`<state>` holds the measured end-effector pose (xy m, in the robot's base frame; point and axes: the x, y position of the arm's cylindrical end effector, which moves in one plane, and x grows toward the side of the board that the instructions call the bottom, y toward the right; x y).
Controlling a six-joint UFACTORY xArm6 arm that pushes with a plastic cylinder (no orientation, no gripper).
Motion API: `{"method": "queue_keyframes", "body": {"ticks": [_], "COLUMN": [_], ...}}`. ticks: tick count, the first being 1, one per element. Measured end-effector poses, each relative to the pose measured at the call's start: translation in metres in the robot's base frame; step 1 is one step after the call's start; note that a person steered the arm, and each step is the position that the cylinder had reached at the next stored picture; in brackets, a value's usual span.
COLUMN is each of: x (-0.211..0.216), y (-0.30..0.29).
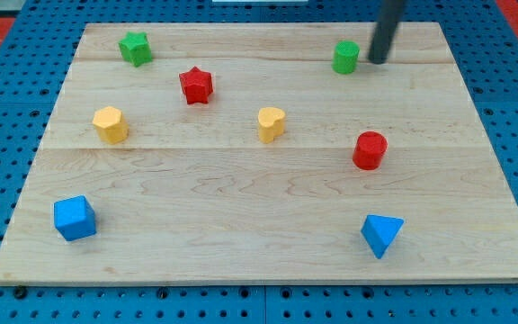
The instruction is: Place the green circle at the right side of the green star
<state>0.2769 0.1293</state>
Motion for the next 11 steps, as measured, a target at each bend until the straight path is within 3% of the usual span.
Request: {"method": "queue_keyframes", "body": {"ticks": [1, 2, 3, 5, 8, 11], "x": [0.0, 0.001, -0.027, -0.031, -0.048, -0.048], "y": [-0.089, -0.108, -0.084, -0.212, -0.246, -0.223]}}
